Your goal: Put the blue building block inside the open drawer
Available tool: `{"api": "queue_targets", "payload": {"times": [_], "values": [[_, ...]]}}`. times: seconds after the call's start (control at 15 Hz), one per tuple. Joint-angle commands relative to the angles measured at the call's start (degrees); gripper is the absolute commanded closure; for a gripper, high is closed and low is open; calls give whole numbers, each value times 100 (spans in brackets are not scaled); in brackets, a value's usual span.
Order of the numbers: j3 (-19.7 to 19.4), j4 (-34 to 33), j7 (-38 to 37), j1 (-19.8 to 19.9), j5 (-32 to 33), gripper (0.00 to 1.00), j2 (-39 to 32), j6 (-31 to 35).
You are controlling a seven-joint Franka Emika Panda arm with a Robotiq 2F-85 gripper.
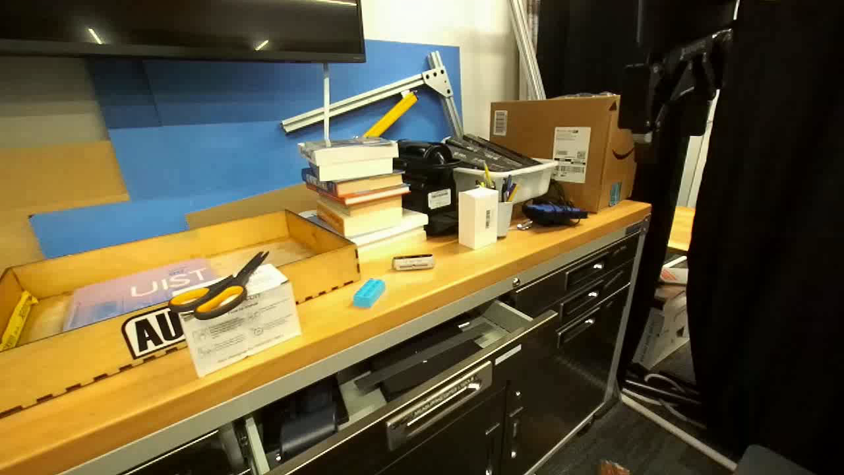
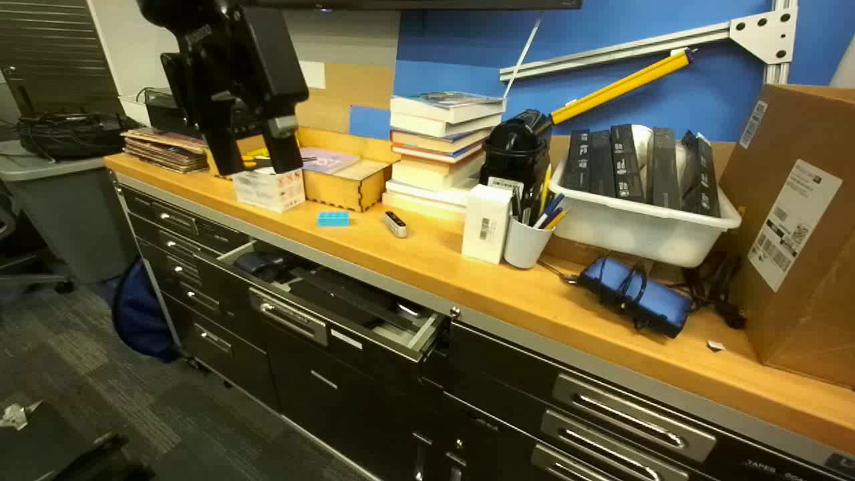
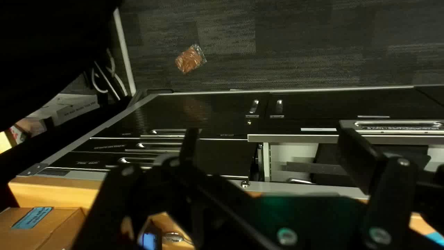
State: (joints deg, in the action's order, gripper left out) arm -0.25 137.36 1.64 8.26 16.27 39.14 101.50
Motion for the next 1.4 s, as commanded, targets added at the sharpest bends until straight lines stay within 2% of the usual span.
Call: {"api": "queue_targets", "payload": {"times": [0.0, 0.33, 0.4, 0.73, 0.93, 1.2, 1.33], "values": [[-93, -50, -60, -131, 61, 0, -4, -38], [-92, -90, -62, -130, 62, 0, 34, -29], [23, -135, -416, -82, 54, 0, -136, 145], [549, -805, -1645, -345, -354, 0, -1576, 799], [903, -1304, -2309, -529, -323, 0, -2518, 1038], [1047, -2169, -2948, -877, -490, 0, -3809, 904], [1016, -2515, -3318, -1077, -623, 0, -4321, 1085]]}}
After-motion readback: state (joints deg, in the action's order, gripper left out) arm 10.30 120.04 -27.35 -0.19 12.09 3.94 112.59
